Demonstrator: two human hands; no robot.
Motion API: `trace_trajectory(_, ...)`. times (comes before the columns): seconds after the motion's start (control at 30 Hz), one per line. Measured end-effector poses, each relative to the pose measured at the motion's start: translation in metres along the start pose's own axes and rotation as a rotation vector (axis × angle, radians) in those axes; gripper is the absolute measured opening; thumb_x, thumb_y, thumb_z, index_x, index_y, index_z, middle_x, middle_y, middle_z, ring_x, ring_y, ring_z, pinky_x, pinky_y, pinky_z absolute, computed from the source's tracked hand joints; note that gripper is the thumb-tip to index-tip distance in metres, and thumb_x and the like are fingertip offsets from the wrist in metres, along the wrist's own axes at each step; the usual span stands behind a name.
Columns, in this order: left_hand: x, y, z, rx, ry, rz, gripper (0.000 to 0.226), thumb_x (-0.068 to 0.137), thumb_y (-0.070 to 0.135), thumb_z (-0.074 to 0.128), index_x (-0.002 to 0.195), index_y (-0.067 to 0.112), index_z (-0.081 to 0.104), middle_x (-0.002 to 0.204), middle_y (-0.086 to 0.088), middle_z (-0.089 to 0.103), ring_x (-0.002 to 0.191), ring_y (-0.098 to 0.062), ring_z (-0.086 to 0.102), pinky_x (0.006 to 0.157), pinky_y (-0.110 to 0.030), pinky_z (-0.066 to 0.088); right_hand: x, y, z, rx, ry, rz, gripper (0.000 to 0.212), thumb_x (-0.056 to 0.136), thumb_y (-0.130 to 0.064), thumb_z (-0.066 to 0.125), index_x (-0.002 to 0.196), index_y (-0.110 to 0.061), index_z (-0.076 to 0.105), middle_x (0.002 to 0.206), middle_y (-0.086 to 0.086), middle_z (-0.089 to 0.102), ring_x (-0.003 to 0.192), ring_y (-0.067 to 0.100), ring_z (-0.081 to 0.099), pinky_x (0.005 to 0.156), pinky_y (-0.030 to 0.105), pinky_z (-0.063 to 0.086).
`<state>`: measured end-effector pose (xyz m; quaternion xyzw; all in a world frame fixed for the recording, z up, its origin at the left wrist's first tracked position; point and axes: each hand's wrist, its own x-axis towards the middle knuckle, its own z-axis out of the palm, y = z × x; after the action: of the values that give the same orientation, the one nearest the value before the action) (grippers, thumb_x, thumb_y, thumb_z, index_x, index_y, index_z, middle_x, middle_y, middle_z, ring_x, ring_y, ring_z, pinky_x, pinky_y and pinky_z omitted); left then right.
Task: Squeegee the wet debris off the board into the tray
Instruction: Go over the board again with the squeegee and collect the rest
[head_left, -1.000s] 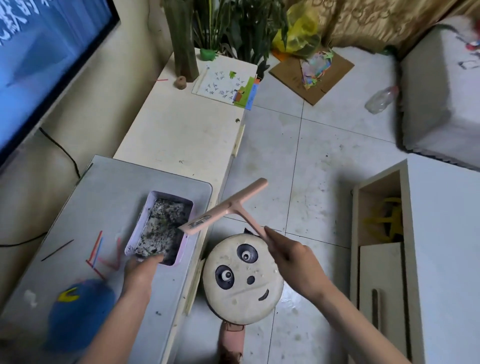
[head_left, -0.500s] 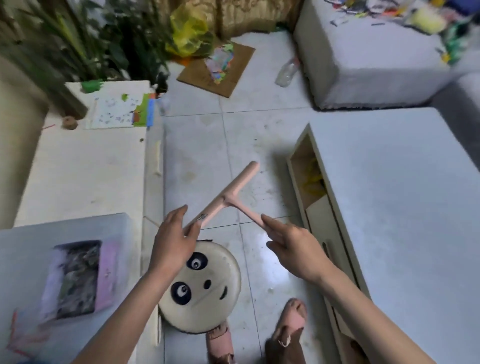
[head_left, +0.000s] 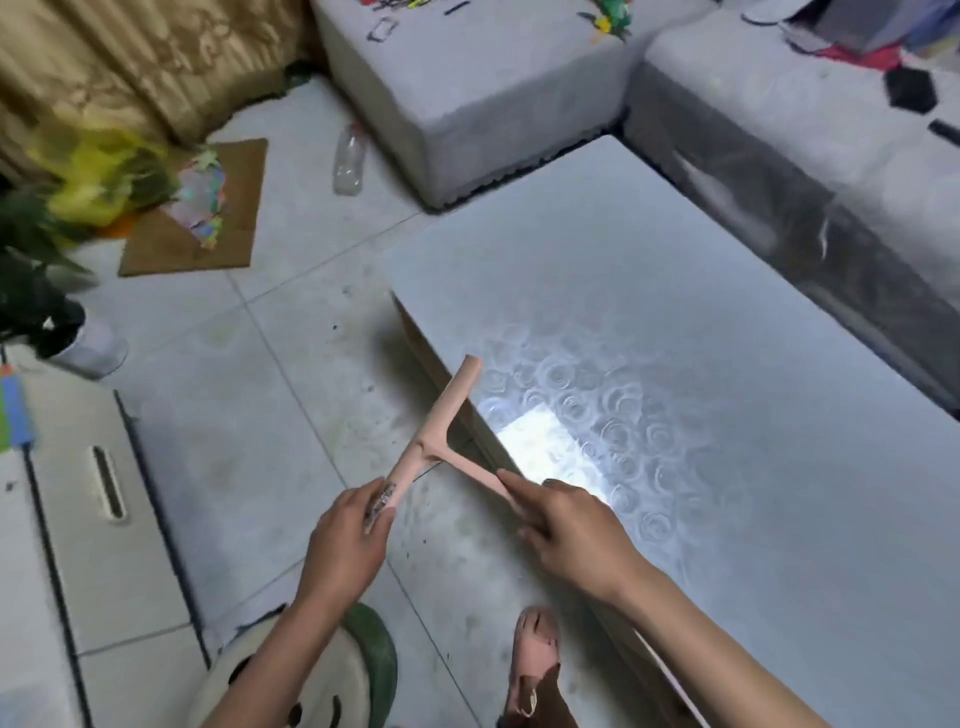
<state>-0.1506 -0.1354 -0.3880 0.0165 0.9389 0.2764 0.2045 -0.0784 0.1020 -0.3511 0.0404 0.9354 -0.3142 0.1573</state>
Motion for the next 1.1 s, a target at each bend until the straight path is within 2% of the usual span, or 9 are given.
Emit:
trace_trajectory(0.13, 0.045, 0.047, 0.027, 0.024, -0.072, 0.048, 0.035, 0.094, 0.018, 0.054, 0.129, 0.016, 0.057, 0.116, -0.004, 0.060, 0.101, -0.022, 0.058, 0.077, -0.026, 0.038, 0.016, 0.044, -0.026, -0.053, 0.045, 0.034, 0.063, 0.090, -0.024, 0.048, 0.145, -0.043, 0.026, 0.087, -0.007, 0.039, 0.089, 0.023, 0.053, 0.063, 0.029, 0.028)
trace_trajectory(0.23, 0.073, 0.066, 0.044, 0.063, -0.097, 0.069, 0.036, 0.096, 0.016, 0.051, 0.131, 0.013, 0.054, 0.120, -0.005, 0.059, 0.106, -0.023, 0.056, 0.078, -0.026, 0.036, 0.029, 0.068, -0.032, -0.012, 0.017, 0.081, 0.066, 0.090, -0.021, 0.048, 0.148, -0.040, 0.022, 0.089, -0.008, 0.036, 0.092, 0.023, 0.052, 0.064, 0.028, 0.026)
trace_trajectory(0.47, 0.138, 0.088, 0.058, 0.157, -0.189, 0.135, 0.040, 0.098, 0.018, 0.046, 0.139, 0.013, 0.047, 0.125, -0.005, 0.056, 0.114, -0.022, 0.052, 0.088, -0.026, 0.037, 0.064, 0.100, -0.049, 0.024, 0.010, 0.133, 0.065, 0.092, -0.030, 0.052, 0.148, -0.040, 0.021, 0.108, -0.008, 0.053, 0.098, 0.020, 0.055, 0.069, 0.028, 0.036)
trace_trajectory(0.53, 0.167, 0.093, 0.059, 0.172, -0.210, 0.172, 0.041, 0.098, 0.017, 0.046, 0.139, 0.013, 0.047, 0.122, -0.006, 0.057, 0.112, -0.023, 0.053, 0.086, -0.027, 0.038, 0.087, 0.103, -0.057, 0.037, 0.026, 0.148, 0.063, 0.092, -0.032, 0.054, 0.148, -0.037, 0.024, 0.112, -0.008, 0.057, 0.101, 0.018, 0.055, 0.074, 0.027, 0.039)
trace_trajectory(0.7, 0.249, 0.090, 0.046, 0.150, -0.208, 0.211, 0.040, 0.096, 0.014, 0.047, 0.136, 0.014, 0.050, 0.116, -0.005, 0.061, 0.105, -0.023, 0.056, 0.076, -0.026, 0.037, 0.165, 0.092, -0.068, 0.018, 0.074, 0.175, 0.055, 0.093, -0.030, 0.054, 0.143, -0.034, 0.033, 0.103, -0.007, 0.059, 0.092, 0.017, 0.057, 0.072, 0.029, 0.044)
trace_trajectory(0.83, 0.332, 0.080, 0.018, 0.124, -0.217, 0.156, 0.045, 0.099, 0.017, 0.046, 0.144, 0.014, 0.042, 0.129, -0.008, 0.058, 0.114, -0.025, 0.055, 0.089, -0.031, 0.042, 0.251, 0.067, -0.068, 0.004, 0.082, 0.204, 0.047, 0.093, -0.026, 0.052, 0.138, -0.031, 0.039, 0.101, -0.002, 0.059, 0.090, 0.022, 0.057, 0.069, 0.033, 0.045)
trace_trajectory(0.93, 0.394, 0.066, -0.014, 0.092, -0.240, 0.111, 0.052, 0.100, 0.022, 0.045, 0.149, 0.015, 0.031, 0.134, -0.010, 0.055, 0.117, -0.026, 0.055, 0.091, -0.031, 0.043, 0.322, 0.039, -0.066, -0.002, 0.043, 0.237, 0.029, 0.091, -0.021, 0.050, 0.119, -0.025, 0.045, 0.089, 0.001, 0.053, 0.082, 0.027, 0.054, 0.065, 0.034, 0.045)
trace_trajectory(1.03, 0.447, 0.054, -0.033, 0.161, -0.266, 0.085, 0.055, 0.101, 0.022, 0.041, 0.151, 0.009, 0.022, 0.154, -0.012, 0.030, 0.140, -0.027, 0.032, 0.109, -0.032, 0.030, 0.389, 0.020, -0.066, -0.043, 0.015, 0.265, 0.022, 0.090, -0.019, 0.050, 0.112, -0.020, 0.045, 0.086, 0.004, 0.049, 0.076, 0.030, 0.051, 0.061, 0.033, 0.041)
trace_trajectory(1.1, 0.475, 0.045, -0.037, 0.186, -0.264, 0.050, 0.053, 0.101, 0.017, 0.039, 0.150, 0.005, 0.022, 0.158, -0.013, 0.018, 0.145, -0.027, 0.022, 0.113, -0.033, 0.023, 0.434, 0.013, -0.066, -0.072, 0.007, 0.287, 0.023, 0.092, -0.018, 0.049, 0.114, -0.018, 0.046, 0.087, 0.005, 0.048, 0.071, 0.027, 0.047, 0.060, 0.031, 0.038)
